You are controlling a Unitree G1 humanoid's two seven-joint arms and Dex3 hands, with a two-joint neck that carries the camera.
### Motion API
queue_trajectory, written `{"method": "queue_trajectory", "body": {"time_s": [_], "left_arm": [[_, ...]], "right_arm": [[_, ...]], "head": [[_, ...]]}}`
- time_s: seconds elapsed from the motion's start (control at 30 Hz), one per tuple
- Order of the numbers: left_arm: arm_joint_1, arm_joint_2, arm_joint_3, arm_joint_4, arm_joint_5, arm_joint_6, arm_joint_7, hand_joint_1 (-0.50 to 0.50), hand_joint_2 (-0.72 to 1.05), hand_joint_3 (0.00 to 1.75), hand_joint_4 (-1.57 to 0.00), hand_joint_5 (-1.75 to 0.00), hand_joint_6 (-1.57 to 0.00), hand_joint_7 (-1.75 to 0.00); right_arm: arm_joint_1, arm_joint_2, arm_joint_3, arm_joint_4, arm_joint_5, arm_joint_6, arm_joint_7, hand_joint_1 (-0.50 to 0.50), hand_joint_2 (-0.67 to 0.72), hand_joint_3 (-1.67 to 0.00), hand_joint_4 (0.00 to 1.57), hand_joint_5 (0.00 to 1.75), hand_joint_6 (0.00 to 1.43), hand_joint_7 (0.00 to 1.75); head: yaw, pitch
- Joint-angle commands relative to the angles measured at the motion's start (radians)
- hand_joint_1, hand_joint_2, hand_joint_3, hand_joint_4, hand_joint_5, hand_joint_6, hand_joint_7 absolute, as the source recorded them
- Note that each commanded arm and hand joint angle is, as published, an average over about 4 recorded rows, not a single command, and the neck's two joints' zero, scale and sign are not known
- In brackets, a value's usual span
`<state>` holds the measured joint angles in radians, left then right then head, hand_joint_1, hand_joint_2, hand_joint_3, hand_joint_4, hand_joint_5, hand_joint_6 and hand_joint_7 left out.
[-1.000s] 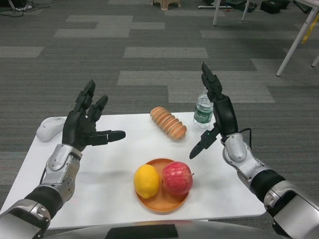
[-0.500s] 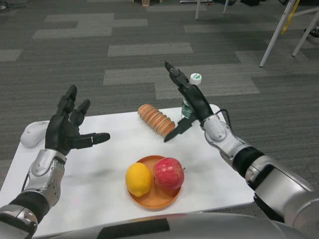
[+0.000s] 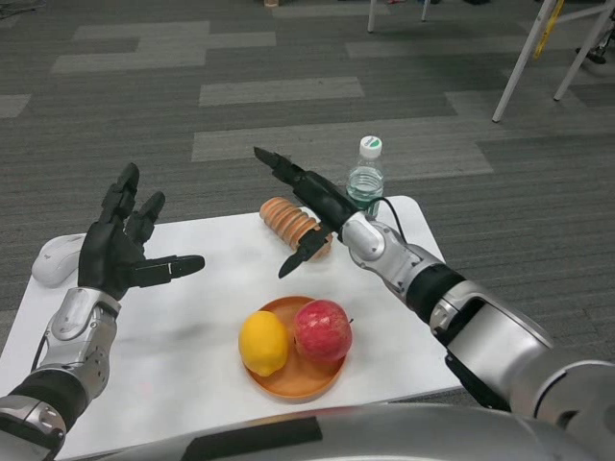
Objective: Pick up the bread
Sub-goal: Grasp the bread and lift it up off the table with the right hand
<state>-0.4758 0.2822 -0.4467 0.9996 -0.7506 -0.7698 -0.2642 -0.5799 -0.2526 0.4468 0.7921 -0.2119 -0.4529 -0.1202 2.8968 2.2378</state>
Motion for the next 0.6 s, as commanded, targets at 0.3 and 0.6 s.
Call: {"method": "queue_trajectory", "body": {"time_s": [0.3, 0.6], "left_arm": [[-0.018, -0.004, -0.020, 0.007, -0.009, 0.003, -0.003, 0.50, 0.52, 0.07, 0.00, -0.41, 0.00, 0.00], [-0.018, -0.003, -0.034, 0.007, -0.023, 0.001, -0.004, 0.50, 0.52, 0.02, 0.00, -0.41, 0.00, 0.00]], "right_arm": [[-0.011, 0.161, -0.294, 0.006, -0.451, 0.228, 0.053, -0.42, -0.35, -0.08, 0.00, 0.17, 0.00, 0.00], [-0.052, 0.182, -0.291, 0.035, -0.552, 0.393, 0.023, -0.42, -0.35, -0.08, 0.00, 0.29, 0.00, 0.00]], "head": [[-0.020, 0.008], [-0.041, 0.005]]}}
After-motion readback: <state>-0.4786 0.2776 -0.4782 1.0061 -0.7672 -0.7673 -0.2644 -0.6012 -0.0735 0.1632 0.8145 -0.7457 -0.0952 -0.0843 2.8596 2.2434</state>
